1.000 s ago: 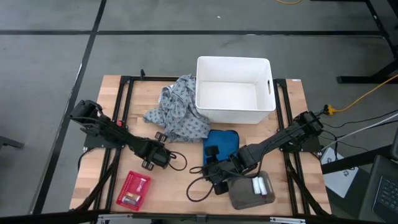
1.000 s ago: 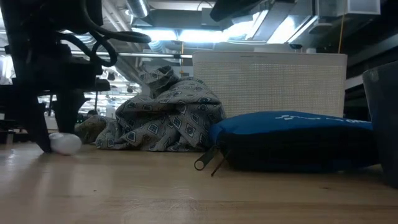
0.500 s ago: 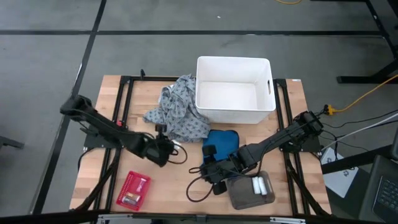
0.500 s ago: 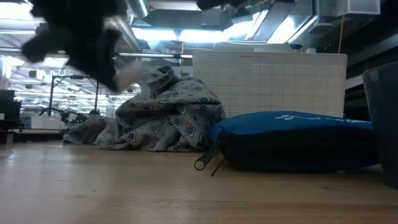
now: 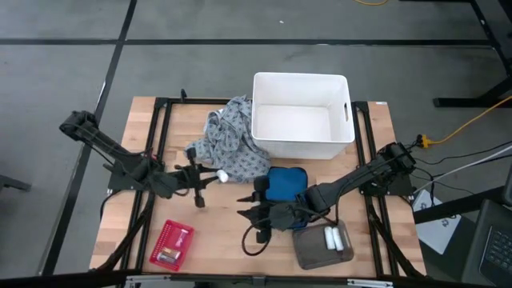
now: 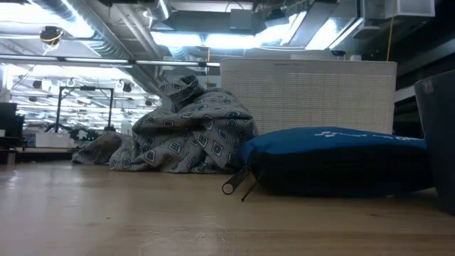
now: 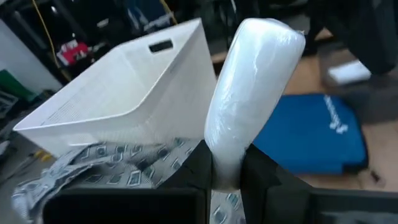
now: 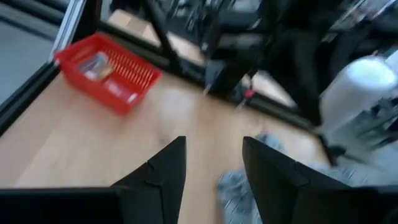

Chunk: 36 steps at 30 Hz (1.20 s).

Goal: Pick & Place Medicine items
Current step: Put the white rolled gauze into the black bin

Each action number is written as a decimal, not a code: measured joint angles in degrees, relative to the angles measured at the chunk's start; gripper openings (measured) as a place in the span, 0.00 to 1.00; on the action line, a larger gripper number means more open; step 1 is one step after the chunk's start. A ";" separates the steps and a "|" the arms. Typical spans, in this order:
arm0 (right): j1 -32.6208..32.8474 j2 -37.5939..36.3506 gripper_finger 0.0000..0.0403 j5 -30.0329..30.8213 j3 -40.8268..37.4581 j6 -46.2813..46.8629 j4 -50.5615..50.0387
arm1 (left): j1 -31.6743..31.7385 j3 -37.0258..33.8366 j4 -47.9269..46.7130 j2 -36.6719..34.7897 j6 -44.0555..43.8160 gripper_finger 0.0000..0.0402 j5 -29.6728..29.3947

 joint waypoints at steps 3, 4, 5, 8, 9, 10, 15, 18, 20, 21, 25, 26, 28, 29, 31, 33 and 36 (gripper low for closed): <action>-1.11 0.00 0.40 0.13 0.00 -2.92 4.01 | -0.58 -4.60 9.25 -1.61 1.56 0.09 0.06; -1.62 0.00 0.40 0.13 0.00 -3.60 5.07 | -0.83 -6.30 12.88 -1.88 2.33 0.09 0.39; -2.16 0.00 0.40 0.13 0.00 -4.51 6.03 | -1.07 -7.95 16.87 -2.00 3.44 0.09 1.10; -4.00 0.00 0.40 0.11 0.00 -6.51 8.70 | -1.39 -11.63 27.62 -1.92 8.50 0.09 3.19; -4.60 0.00 0.40 0.11 0.00 -7.27 9.66 | -1.37 -12.06 29.73 -1.97 9.34 0.09 4.35; -5.25 0.00 0.40 0.07 0.00 -7.55 10.52 | -1.37 -12.20 31.29 -1.97 10.24 0.09 5.33; -8.24 0.00 0.40 -5.67 0.00 -7.29 12.55 | -1.70 -12.11 31.89 -1.91 10.83 0.09 7.05; -9.27 0.00 0.40 -9.09 0.00 -6.88 14.19 | -1.70 -12.11 31.89 -1.21 10.21 0.10 7.02; -9.61 -0.02 0.40 -10.68 0.00 -6.72 14.20 | -1.68 -12.11 31.88 -0.47 10.19 0.09 6.97; -9.66 0.00 0.40 -10.88 0.00 -6.41 14.15 | -1.57 -12.11 31.86 -0.12 9.97 0.09 6.99; -9.70 -0.01 0.40 -11.19 0.00 -6.27 14.18 | -0.65 -12.11 31.88 1.00 8.60 0.10 7.87; -9.70 -0.02 0.40 -11.75 0.00 -6.23 14.17 | -0.35 -12.11 31.88 1.21 8.35 0.10 8.28; -9.70 -0.02 0.40 -12.98 0.00 -6.01 14.19 | 0.36 -12.11 31.88 1.36 7.73 0.10 8.95; -9.72 -0.02 0.40 -13.44 0.00 -5.92 14.19 | 0.77 -12.10 31.90 1.52 7.35 0.09 9.38; -9.74 -0.02 0.40 -13.70 0.00 -5.77 14.09 | 1.38 -12.09 31.90 1.80 7.22 0.09 10.36; -9.72 -0.02 0.40 -13.69 0.00 -5.77 13.84 | 1.65 -12.09 31.91 1.88 7.20 0.10 11.38; -9.72 -0.02 0.40 -13.88 0.00 -5.77 13.84 | 1.91 -12.09 31.98 1.86 7.18 0.10 11.69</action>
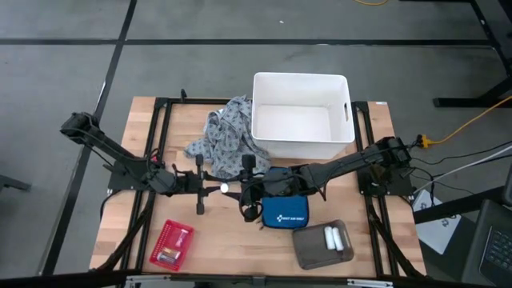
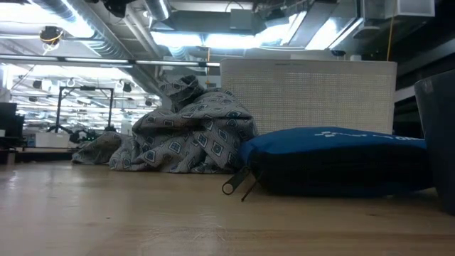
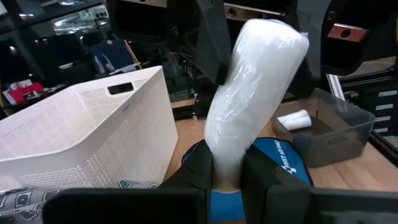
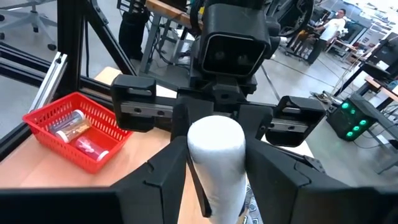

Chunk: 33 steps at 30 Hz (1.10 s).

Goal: Pick & Place Medicine items
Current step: Put the white rolled gauze into the black bin

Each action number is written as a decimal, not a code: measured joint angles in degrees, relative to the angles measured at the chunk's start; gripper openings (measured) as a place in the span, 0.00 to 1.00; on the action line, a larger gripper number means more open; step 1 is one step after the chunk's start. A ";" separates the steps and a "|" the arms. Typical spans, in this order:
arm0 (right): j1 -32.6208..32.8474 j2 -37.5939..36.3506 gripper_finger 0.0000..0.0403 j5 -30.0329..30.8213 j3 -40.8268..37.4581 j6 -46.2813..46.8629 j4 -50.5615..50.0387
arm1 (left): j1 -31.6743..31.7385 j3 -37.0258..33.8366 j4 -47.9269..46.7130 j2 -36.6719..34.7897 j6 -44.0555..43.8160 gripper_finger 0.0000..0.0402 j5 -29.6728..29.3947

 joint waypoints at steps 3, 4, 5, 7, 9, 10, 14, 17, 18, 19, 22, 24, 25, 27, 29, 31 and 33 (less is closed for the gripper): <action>0.00 0.00 0.39 -0.04 0.00 0.04 -0.15 | 0.00 0.00 0.00 0.00 0.01 0.09 0.05; 0.00 0.00 0.38 -0.04 0.00 0.10 -0.21 | 0.00 0.00 -0.02 0.00 0.00 0.09 0.05; 0.00 0.00 0.38 -0.06 0.00 0.15 -0.29 | 0.00 0.00 -0.02 0.02 0.00 0.09 0.09; 0.00 0.00 0.35 -0.16 0.02 0.17 -0.29 | 0.00 0.00 -0.02 0.02 0.00 0.10 0.11; 0.00 0.00 0.32 -0.17 0.02 0.17 -0.33 | 0.00 0.00 -0.02 0.02 0.00 0.09 0.11; 0.00 0.00 0.30 -0.15 0.02 0.20 -0.35 | 0.00 0.00 -0.02 0.02 0.00 0.09 0.11; 0.01 0.00 0.23 -0.24 0.02 0.98 -0.53 | 0.02 0.00 -0.02 0.02 0.00 0.10 1.13; 0.04 0.00 0.20 -0.42 0.04 1.04 -0.96 | 0.02 0.00 -0.04 0.01 -0.29 0.15 2.69; 0.04 0.00 0.19 -0.41 0.05 1.03 -1.16 | 0.02 0.00 -0.04 0.01 -0.31 0.17 2.60; 0.04 0.00 0.19 -0.40 0.07 1.03 -1.32 | -0.08 0.00 -0.10 0.02 -0.27 0.19 2.37; 0.04 0.00 0.19 -0.42 0.09 1.11 -2.03 | -1.01 0.00 -0.20 0.01 1.23 0.26 1.20; 0.06 0.00 0.19 -0.04 0.09 1.24 -2.96 | -2.47 0.00 -0.18 -0.05 2.83 0.32 -0.46; 0.09 0.00 0.20 0.41 0.09 1.25 -3.79 | -3.42 0.00 -0.18 -0.29 3.56 0.34 -1.76; 0.09 0.00 0.20 1.76 0.07 1.36 -6.21 | -5.60 0.07 -0.40 -1.13 4.47 0.38 -5.16; 0.04 0.00 0.20 3.60 0.07 2.28 -8.52 | -7.92 0.15 -1.81 -2.41 5.33 0.42 -9.75; -0.02 0.00 0.20 4.66 0.07 3.48 -11.15 | -10.50 0.13 -3.93 -3.97 5.66 0.44 -15.74; 0.00 0.00 0.20 4.83 0.05 5.31 -14.55 | -12.90 0.13 -5.61 -5.78 5.57 0.46 -20.83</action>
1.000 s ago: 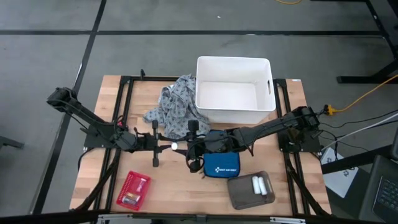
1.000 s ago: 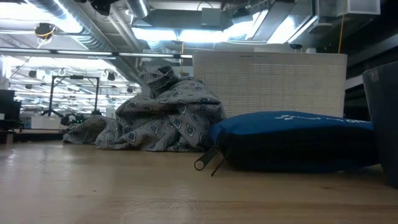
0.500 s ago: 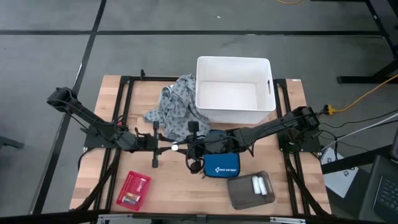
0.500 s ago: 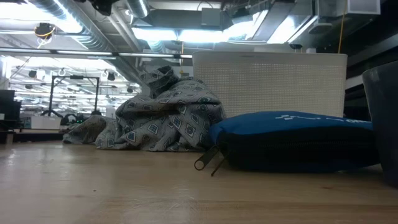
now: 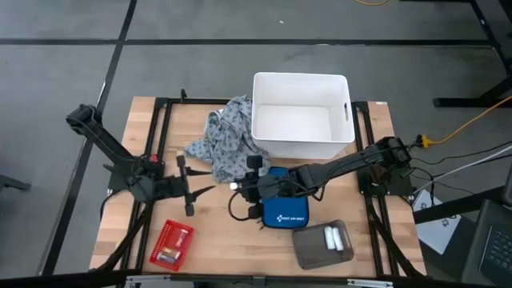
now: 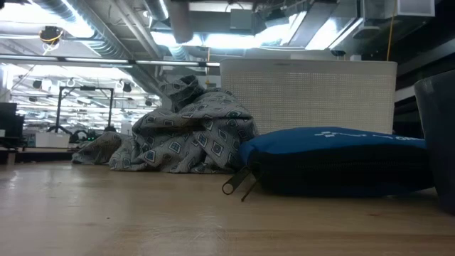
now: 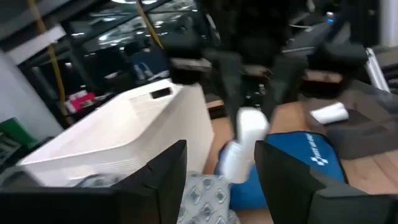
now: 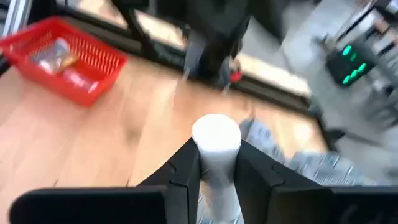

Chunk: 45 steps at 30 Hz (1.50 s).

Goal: Pick & Place Medicine items
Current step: Put the white rolled gauze into the black bin

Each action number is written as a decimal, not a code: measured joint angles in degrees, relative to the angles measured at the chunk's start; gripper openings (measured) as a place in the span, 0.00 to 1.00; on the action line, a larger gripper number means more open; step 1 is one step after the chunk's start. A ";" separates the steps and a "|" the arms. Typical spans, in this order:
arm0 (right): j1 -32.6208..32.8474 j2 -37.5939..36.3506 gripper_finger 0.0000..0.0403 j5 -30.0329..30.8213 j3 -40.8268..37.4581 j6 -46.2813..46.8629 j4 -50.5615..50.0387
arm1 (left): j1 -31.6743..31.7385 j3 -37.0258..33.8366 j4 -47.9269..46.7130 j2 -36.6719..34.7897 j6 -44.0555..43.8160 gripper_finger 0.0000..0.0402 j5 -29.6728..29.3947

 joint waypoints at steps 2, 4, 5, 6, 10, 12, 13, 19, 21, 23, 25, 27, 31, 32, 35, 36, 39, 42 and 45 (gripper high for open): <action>0.12 -0.09 0.20 -0.05 -0.01 2.19 -3.20 | -2.17 0.00 -1.75 -1.55 -0.72 0.47 -3.11; 0.38 -0.28 0.20 -0.71 -0.01 4.76 -6.58 | -3.89 0.00 -3.18 -2.75 -1.04 0.48 -4.64; 0.58 -0.45 0.20 -1.58 -0.01 6.29 -8.39 | -4.56 0.00 -3.67 -3.16 -1.08 0.48 -5.22; 0.81 -0.70 0.20 -2.61 -0.01 7.93 -10.81 | -5.09 -0.01 -3.97 -3.48 -1.02 0.48 -5.70; 1.91 -1.76 0.20 -9.22 -0.03 17.02 -20.15 | -6.08 -0.04 -5.32 -3.95 -1.06 0.46 -6.80; 2.86 -2.25 0.20 -12.28 -0.03 21.91 -23.85 | -6.07 -0.04 -5.47 -3.92 -1.02 0.46 -6.74; 3.45 -2.48 0.20 -13.69 -0.03 23.82 -25.39 | -6.07 -0.04 -5.62 -3.92 -1.02 0.45 -6.74; 7.10 -2.89 0.20 -24.00 -0.03 32.79 -31.74 | -5.45 -0.04 -5.69 -3.92 -0.98 0.45 -6.73; 8.05 -2.89 0.20 -27.34 -0.03 36.92 -33.38 | -5.04 -0.04 -5.67 -3.92 -0.98 0.45 -6.72; 8.95 -2.89 0.20 -29.07 -0.03 40.35 -35.35 | -4.64 -0.04 -5.67 -3.92 -1.02 0.45 -6.72; 9.78 -2.89 0.19 -29.72 -0.03 42.58 -37.08 | -4.35 -0.04 -5.69 -3.92 -1.02 0.45 -6.72; 10.55 -2.89 0.18 -31.33 -0.03 44.47 -39.00 | -4.11 -0.04 -5.69 -3.92 -1.05 0.45 -6.72; 11.88 -2.89 0.17 -35.59 -0.03 48.70 -42.51 | -4.01 -0.07 -5.69 -3.92 -1.05 0.44 -6.66; 12.21 -2.89 0.17 -36.15 -0.03 49.66 -42.81 | -4.01 -0.07 -5.69 -3.90 -1.03 0.44 -6.66; 13.07 -2.89 0.16 -36.89 -0.03 52.11 -43.02 | -4.01 -0.07 -5.68 -3.90 -1.05 0.44 -6.61; 13.20 -2.89 0.16 -37.32 -0.03 53.01 -43.04 | -4.01 -0.07 -5.67 -3.88 -1.07 0.44 -6.61; 13.35 -2.75 0.16 -37.82 -0.03 56.55 -44.14 | -4.01 -0.09 -5.68 -3.88 -1.88 0.44 -6.61; 13.31 -2.62 0.16 -37.90 -0.80 59.54 -46.52 | -4.01 -0.11 -5.69 -3.88 -2.34 0.43 -6.61; 13.24 -2.60 0.16 -38.80 -2.70 61.89 -46.41 | -4.01 -0.11 -5.69 -3.88 -2.38 0.43 -6.61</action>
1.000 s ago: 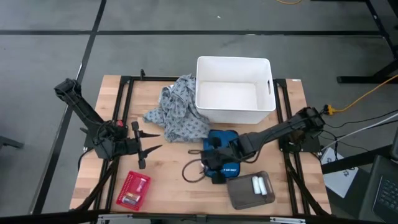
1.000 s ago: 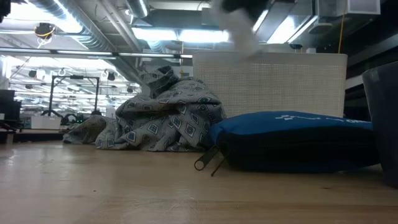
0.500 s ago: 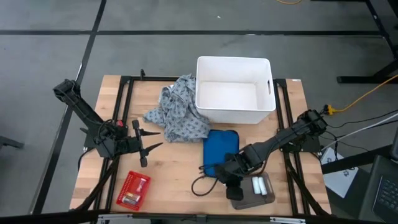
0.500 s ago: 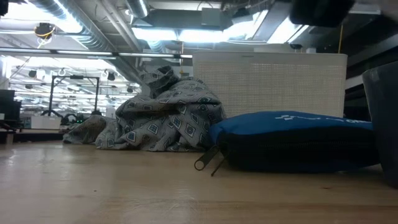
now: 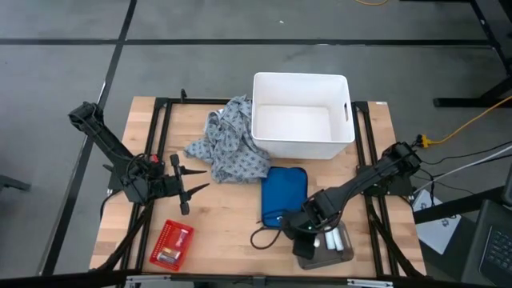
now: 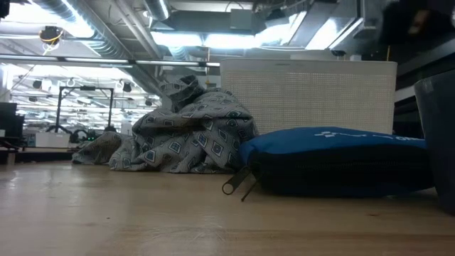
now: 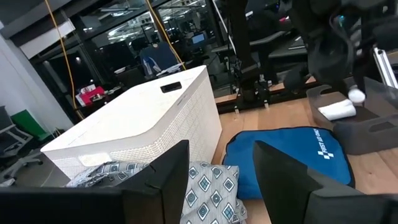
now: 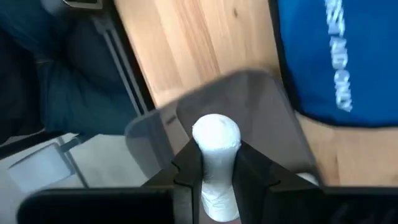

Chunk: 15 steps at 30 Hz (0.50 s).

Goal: Pick & Place Medicine items
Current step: Put the white rolled gauze into the black bin

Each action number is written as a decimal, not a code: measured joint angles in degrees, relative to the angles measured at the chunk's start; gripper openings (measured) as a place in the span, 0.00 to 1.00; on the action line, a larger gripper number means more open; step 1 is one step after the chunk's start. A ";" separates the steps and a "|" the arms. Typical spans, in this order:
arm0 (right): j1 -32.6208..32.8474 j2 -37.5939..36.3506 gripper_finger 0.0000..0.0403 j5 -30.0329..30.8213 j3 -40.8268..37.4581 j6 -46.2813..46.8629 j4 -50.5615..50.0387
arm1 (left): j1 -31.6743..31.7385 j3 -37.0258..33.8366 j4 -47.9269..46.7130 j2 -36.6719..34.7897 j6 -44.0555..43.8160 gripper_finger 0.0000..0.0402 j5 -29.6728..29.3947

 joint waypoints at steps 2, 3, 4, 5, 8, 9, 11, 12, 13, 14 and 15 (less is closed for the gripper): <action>-0.04 0.00 0.16 -1.16 -1.92 1.47 0.84 | 0.00 0.00 0.00 0.00 -0.01 0.43 0.00; -0.07 0.00 0.16 -1.36 -3.14 2.07 1.36 | 0.00 0.00 0.00 0.00 -0.02 0.43 0.00; -0.08 0.01 0.16 -1.37 -4.52 2.81 1.74 | 0.00 0.00 0.00 0.00 -0.04 0.43 0.00; -0.10 0.02 0.16 -1.48 -5.96 3.43 2.19 | 0.00 0.00 0.00 0.00 -0.02 0.43 -0.02; -0.12 0.02 0.16 -2.79 -9.67 5.93 4.40 | 0.00 0.00 0.07 0.00 0.60 0.43 -0.02; -0.12 0.02 0.16 -3.23 -10.63 6.72 4.77 | 0.00 0.00 0.24 0.00 1.24 0.43 -0.04; -0.10 0.09 0.16 -3.26 -11.54 8.27 4.82 | 0.00 0.00 1.10 0.00 2.88 0.43 -0.05; -0.10 0.09 0.16 -3.25 -11.62 9.21 4.92 | 0.00 0.00 1.83 0.00 4.10 0.43 -0.07; -0.09 0.09 0.16 -2.87 -11.62 10.52 5.19 | 0.00 0.00 2.70 0.00 5.61 0.43 -0.07; -0.03 0.09 0.16 -1.90 -11.62 12.33 5.61 | 0.00 0.00 3.83 0.00 7.35 0.43 -0.11; 0.02 0.09 0.16 -1.00 -11.62 14.81 6.14 | 0.00 0.00 5.08 0.00 9.20 0.43 -0.09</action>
